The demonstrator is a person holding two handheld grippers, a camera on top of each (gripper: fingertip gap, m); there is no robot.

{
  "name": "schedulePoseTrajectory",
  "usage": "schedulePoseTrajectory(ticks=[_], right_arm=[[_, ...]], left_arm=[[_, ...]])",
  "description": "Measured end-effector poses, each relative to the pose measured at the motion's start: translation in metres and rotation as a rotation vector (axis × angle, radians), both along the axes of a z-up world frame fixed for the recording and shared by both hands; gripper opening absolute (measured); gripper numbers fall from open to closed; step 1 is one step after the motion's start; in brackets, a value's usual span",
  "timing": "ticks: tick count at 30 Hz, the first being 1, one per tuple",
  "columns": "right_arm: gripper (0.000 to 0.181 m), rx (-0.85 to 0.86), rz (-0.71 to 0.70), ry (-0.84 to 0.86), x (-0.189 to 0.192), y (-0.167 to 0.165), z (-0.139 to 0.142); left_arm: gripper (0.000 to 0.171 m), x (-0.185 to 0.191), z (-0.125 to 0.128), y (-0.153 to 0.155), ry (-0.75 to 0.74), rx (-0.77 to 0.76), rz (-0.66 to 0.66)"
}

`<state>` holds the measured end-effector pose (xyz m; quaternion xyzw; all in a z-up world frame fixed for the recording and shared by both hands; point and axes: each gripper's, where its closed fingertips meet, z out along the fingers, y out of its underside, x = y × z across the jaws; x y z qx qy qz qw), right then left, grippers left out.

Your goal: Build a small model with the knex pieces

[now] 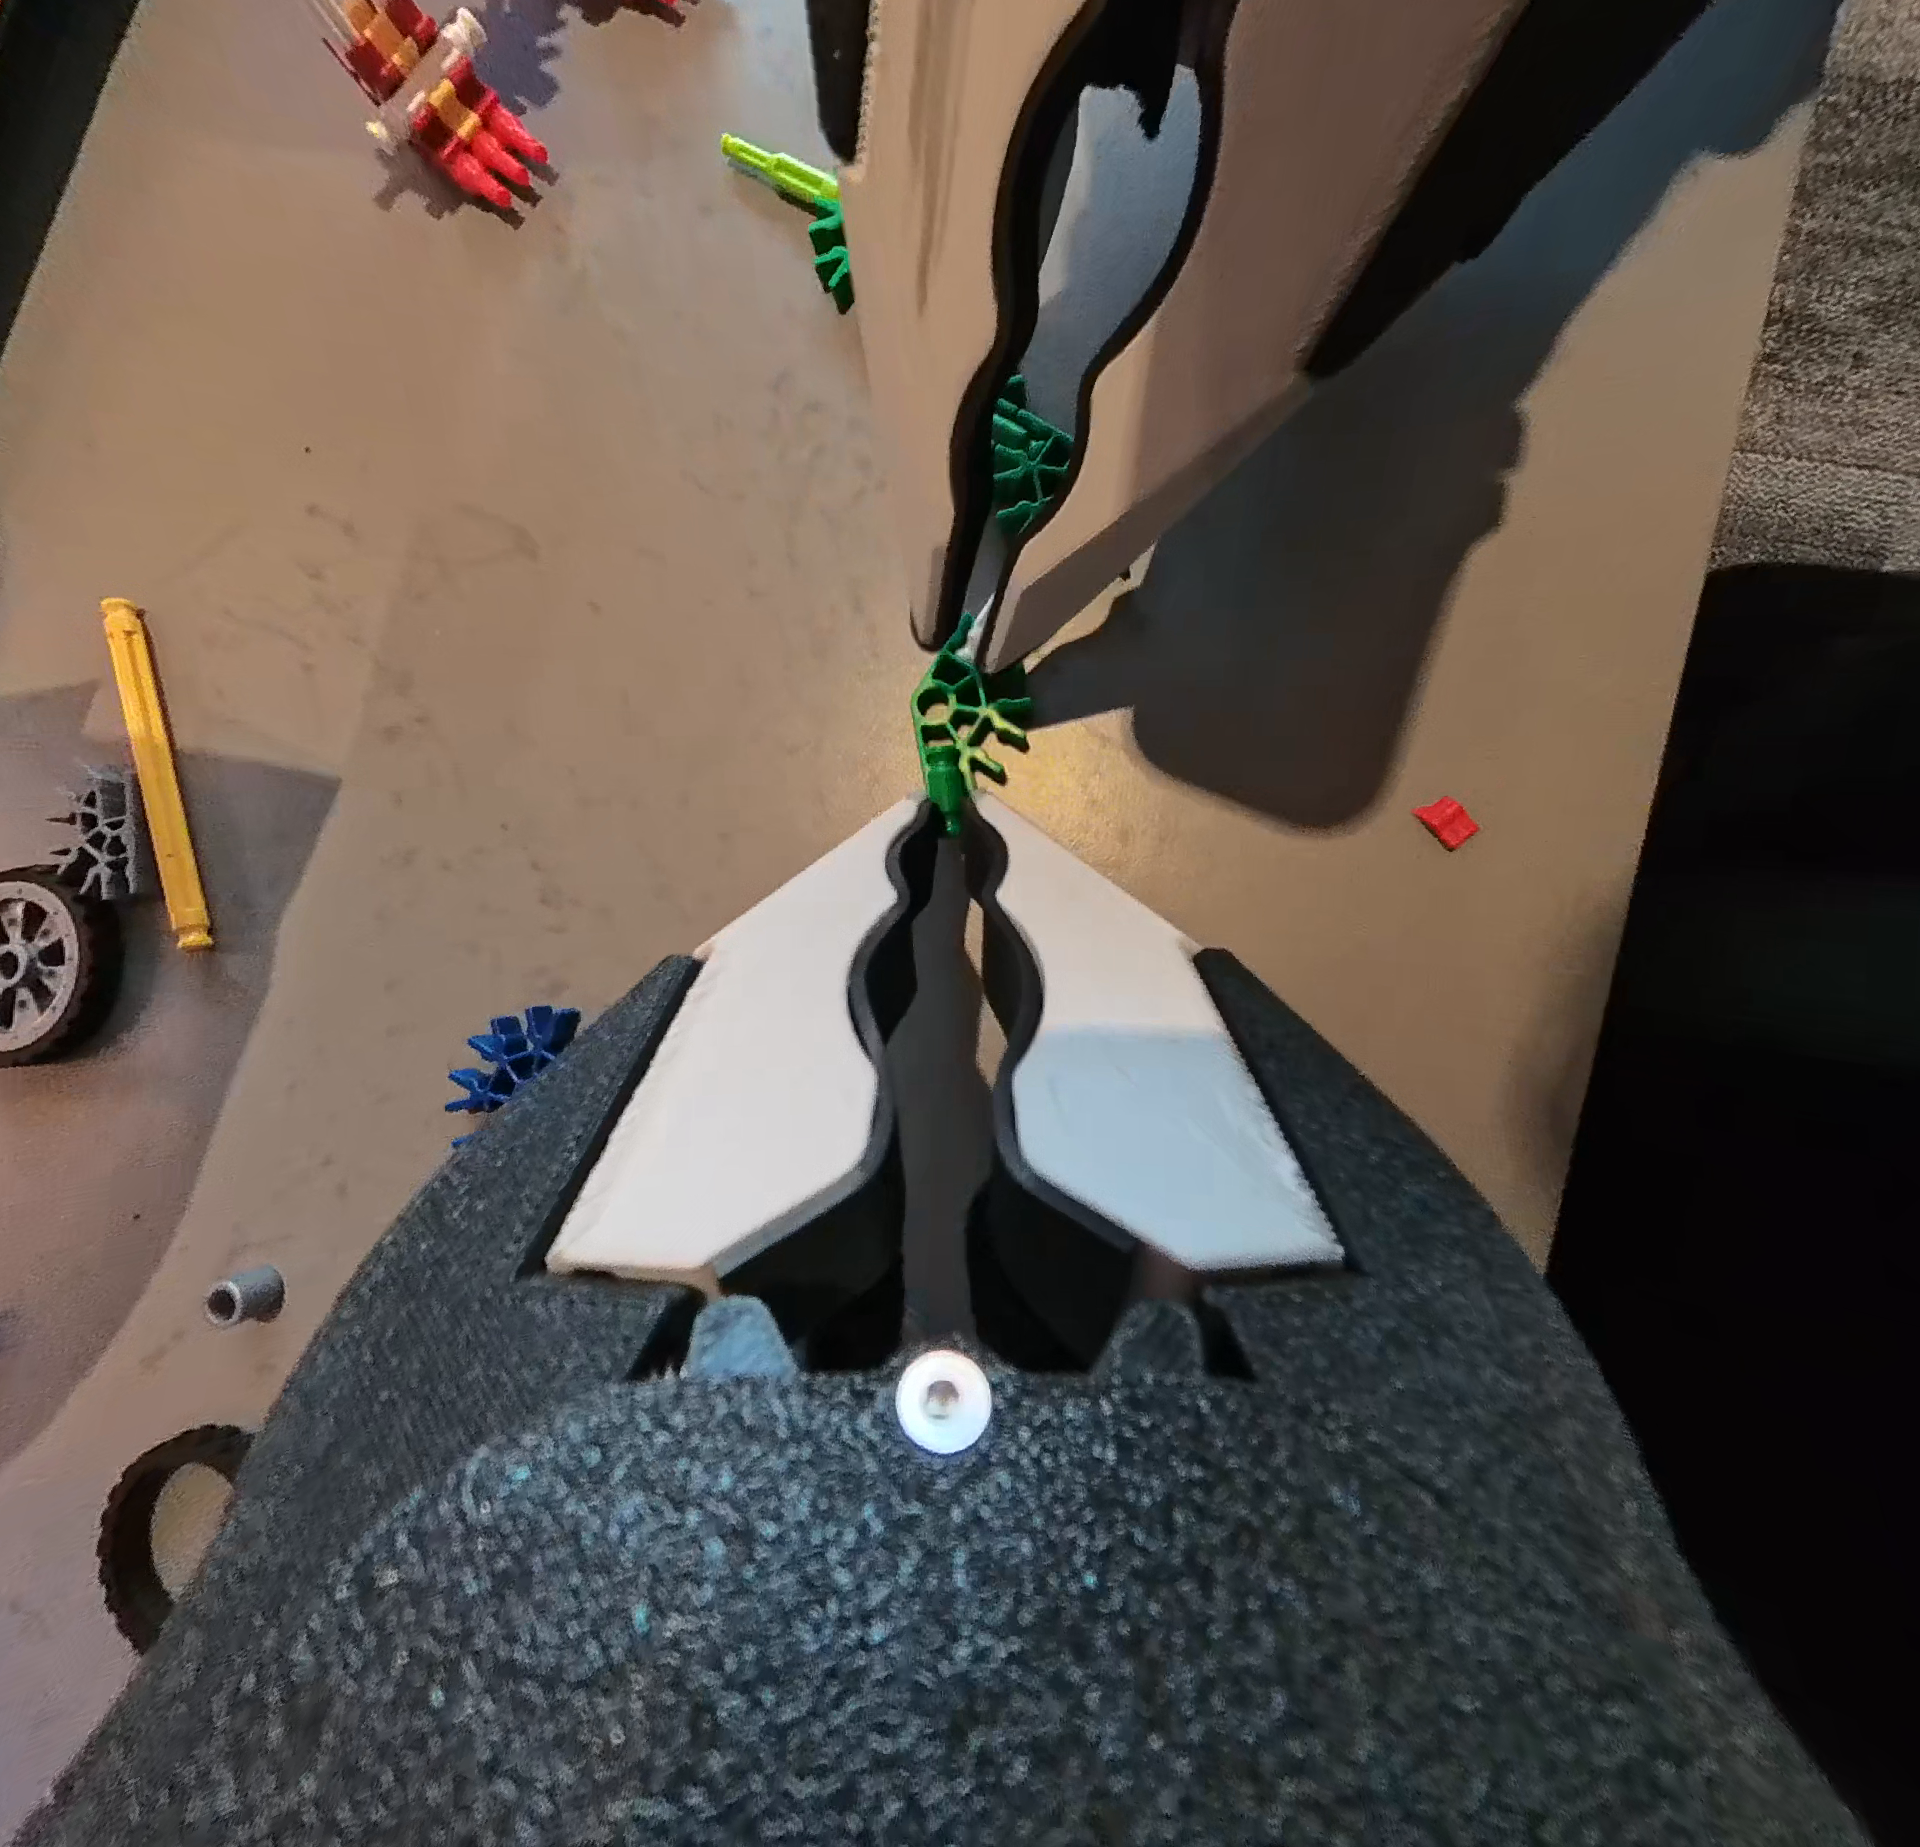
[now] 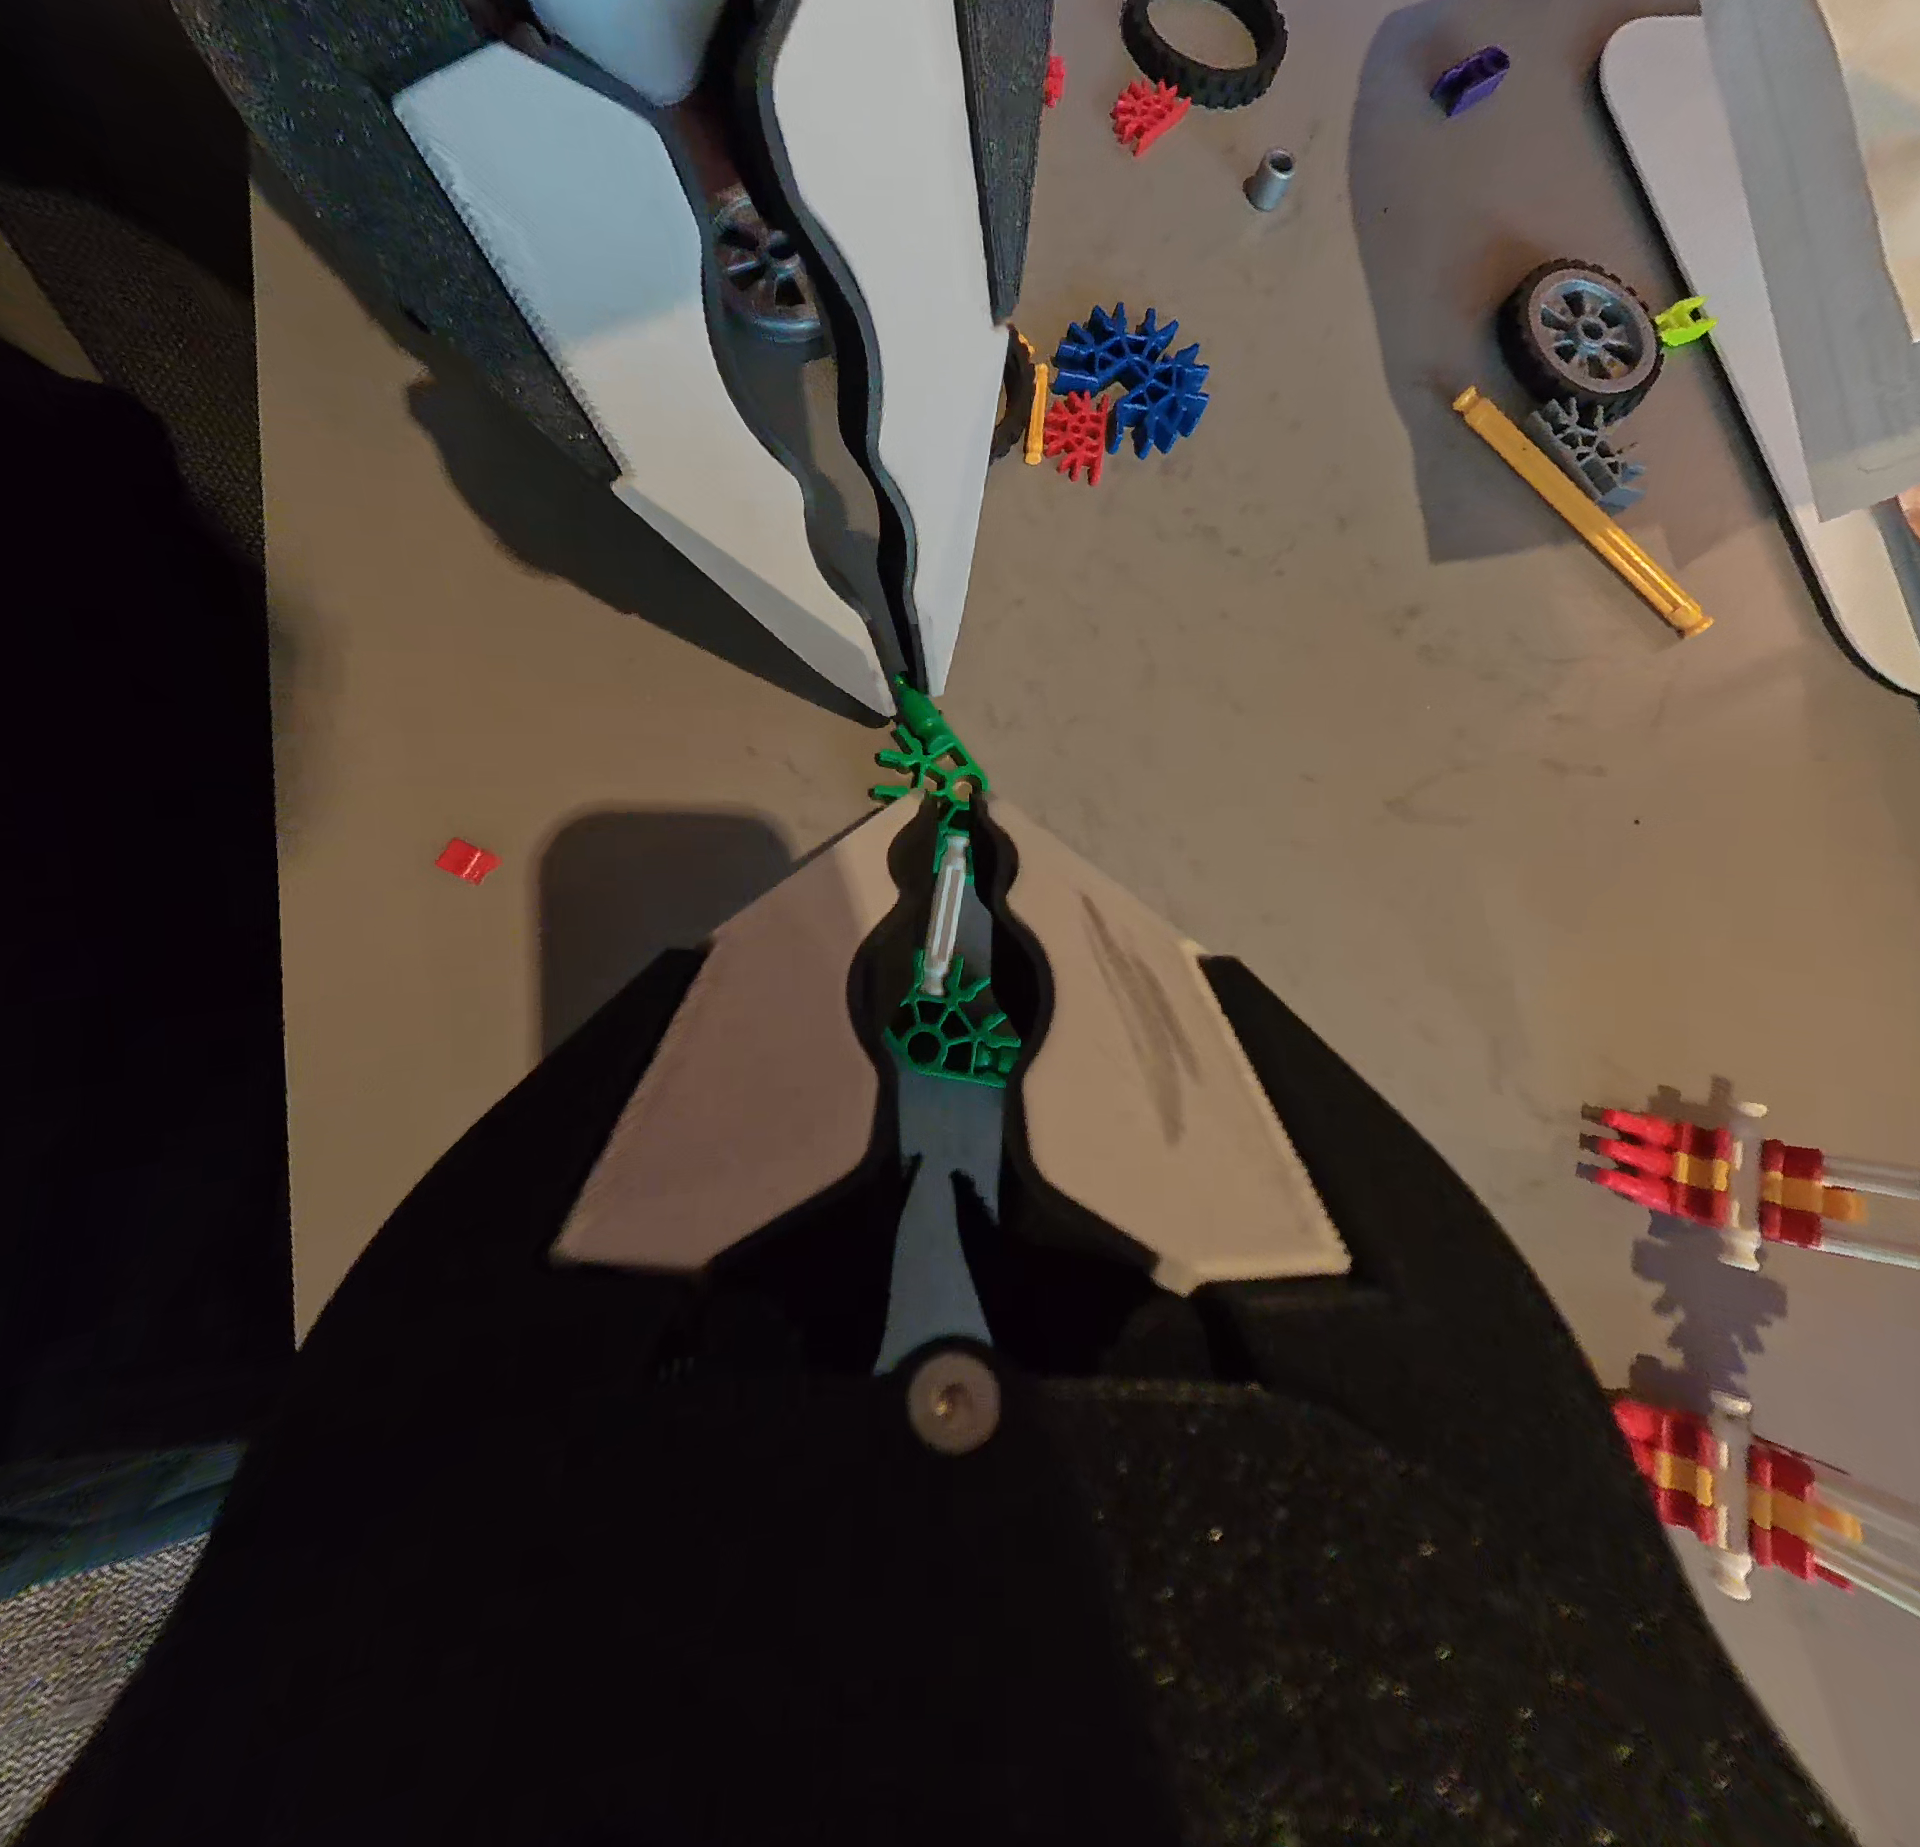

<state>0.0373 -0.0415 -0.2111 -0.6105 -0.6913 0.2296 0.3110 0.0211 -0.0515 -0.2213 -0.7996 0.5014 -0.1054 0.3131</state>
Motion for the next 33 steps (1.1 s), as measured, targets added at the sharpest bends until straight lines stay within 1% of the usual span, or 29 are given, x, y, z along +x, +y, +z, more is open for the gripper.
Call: schedulePoseTrajectory(ticks=[7, 12, 15, 19, 21, 25, 33], right_arm=[[0.002, 0.009, 0.023, 0.009, -0.007, -0.001, 0.003], [0.0, 0.014, 0.051, -0.008, -0.015, -0.002, -0.001], [0.0, 0.03, 0.037, -0.04, -0.015, 0.002, -0.006], [0.0, 0.016, 0.074, -0.031, -0.016, -0.005, -0.003], [0.0, 0.043, 0.063, -0.046, -0.016, -0.001, -0.004], [0.0, 0.016, 0.059, -0.019, -0.016, 0.0, 0.001], [0.0, 0.012, 0.062, -0.049, -0.014, 0.0, -0.006]], left_arm=[[0.004, 0.0, -0.002, 0.0, 0.03, -0.001, -0.003], [0.004, 0.0, -0.003, 0.001, 0.04, 0.0, -0.004], [0.004, -0.001, -0.003, 0.002, 0.039, -0.001, -0.003], [0.003, -0.001, -0.003, 0.002, 0.04, 0.0, -0.008], [0.003, 0.0, -0.003, 0.003, 0.046, 0.002, -0.012], [0.003, 0.001, -0.003, 0.003, 0.049, 0.001, -0.015], [0.003, 0.003, -0.003, 0.003, 0.054, 0.001, -0.024]])
